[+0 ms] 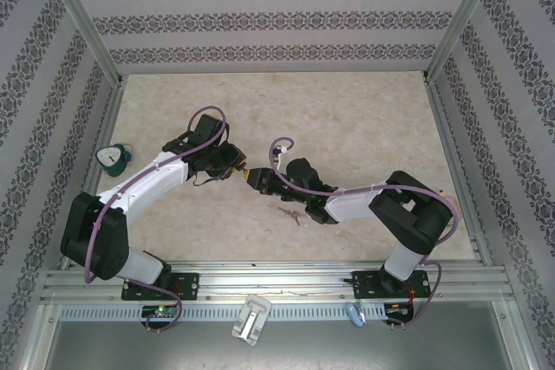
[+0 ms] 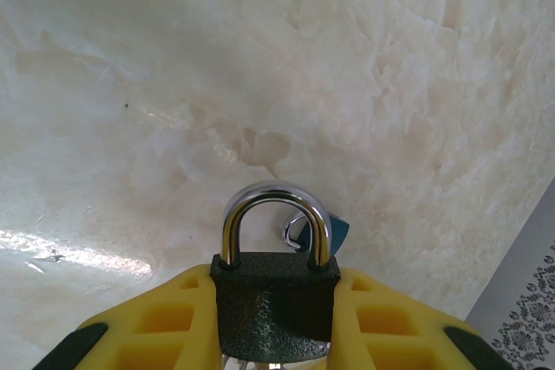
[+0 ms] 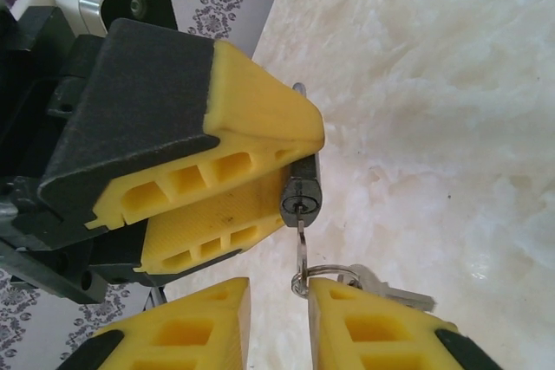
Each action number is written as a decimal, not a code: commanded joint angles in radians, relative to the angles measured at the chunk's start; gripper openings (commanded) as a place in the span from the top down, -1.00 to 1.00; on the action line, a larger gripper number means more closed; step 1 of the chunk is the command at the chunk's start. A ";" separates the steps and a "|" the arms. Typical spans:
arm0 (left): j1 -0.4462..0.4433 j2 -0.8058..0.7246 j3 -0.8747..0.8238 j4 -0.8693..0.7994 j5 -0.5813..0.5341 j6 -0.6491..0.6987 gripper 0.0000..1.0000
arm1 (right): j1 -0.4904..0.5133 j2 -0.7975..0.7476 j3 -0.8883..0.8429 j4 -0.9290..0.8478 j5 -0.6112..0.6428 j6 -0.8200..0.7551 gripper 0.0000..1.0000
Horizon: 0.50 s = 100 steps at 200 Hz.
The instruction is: Unlock with the key
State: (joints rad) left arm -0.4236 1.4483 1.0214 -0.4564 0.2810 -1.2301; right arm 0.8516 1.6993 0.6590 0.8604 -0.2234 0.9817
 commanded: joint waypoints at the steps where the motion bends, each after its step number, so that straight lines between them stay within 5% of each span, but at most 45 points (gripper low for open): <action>1: 0.002 -0.034 -0.006 -0.005 0.005 0.022 0.71 | -0.016 0.013 0.016 0.043 0.005 0.018 0.54; 100: 0.001 -0.042 -0.014 0.016 0.030 0.013 0.71 | -0.023 0.039 0.023 0.055 0.024 0.033 0.83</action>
State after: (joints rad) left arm -0.4236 1.4368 1.0176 -0.4561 0.2848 -1.2304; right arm 0.8398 1.7191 0.6594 0.8841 -0.2184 1.0077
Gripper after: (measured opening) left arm 0.255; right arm 0.104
